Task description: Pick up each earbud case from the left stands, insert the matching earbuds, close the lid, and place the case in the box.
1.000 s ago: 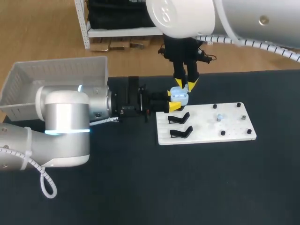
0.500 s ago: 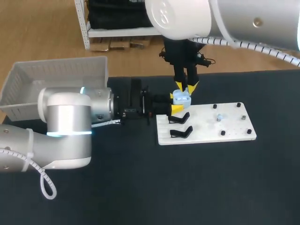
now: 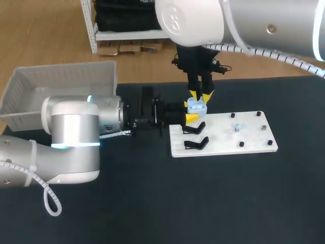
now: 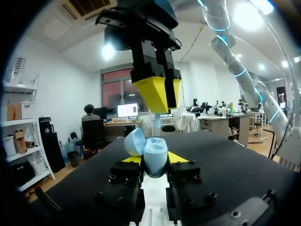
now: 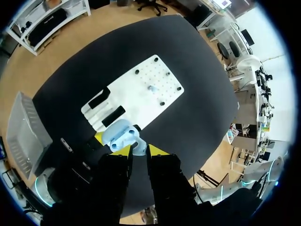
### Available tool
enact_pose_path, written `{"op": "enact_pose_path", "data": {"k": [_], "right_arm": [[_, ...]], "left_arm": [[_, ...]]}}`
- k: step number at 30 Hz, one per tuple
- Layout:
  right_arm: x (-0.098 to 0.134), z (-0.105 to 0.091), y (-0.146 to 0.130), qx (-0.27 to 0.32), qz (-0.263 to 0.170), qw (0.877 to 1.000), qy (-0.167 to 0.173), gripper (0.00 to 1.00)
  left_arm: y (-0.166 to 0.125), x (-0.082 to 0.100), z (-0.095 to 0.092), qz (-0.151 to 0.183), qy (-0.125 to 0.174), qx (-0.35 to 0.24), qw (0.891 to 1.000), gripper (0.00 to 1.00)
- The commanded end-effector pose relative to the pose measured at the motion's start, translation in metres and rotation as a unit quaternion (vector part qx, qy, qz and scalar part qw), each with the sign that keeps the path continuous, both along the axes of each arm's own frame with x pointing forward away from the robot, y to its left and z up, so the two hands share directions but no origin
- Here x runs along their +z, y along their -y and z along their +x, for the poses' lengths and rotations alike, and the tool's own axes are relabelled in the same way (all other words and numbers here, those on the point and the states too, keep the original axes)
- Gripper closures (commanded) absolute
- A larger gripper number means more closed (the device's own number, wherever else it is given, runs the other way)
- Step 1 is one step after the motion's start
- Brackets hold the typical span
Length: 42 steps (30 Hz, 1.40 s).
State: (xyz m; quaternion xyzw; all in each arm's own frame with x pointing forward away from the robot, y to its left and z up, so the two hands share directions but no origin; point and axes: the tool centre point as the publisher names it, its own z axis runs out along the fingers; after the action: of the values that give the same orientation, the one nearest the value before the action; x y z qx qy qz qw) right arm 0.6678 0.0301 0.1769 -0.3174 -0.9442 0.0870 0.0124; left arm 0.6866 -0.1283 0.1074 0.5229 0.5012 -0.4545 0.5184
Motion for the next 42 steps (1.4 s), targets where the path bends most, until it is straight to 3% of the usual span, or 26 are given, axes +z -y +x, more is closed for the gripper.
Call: {"op": "enact_pose_path", "data": {"k": [1,42], "right_arm": [[-0.001,0.002,-0.001,-0.001,-0.004,1.000,-0.002,1.00],[-0.015,0.011,0.001,-0.005,-0.009,1.000,-0.011,1.00]], "left_arm": [[0.001,-0.001,-0.001,-0.002,0.002,0.004,1.000,1.00],[0.001,-0.001,-0.001,-0.002,0.002,0.004,1.000,1.00]]}}
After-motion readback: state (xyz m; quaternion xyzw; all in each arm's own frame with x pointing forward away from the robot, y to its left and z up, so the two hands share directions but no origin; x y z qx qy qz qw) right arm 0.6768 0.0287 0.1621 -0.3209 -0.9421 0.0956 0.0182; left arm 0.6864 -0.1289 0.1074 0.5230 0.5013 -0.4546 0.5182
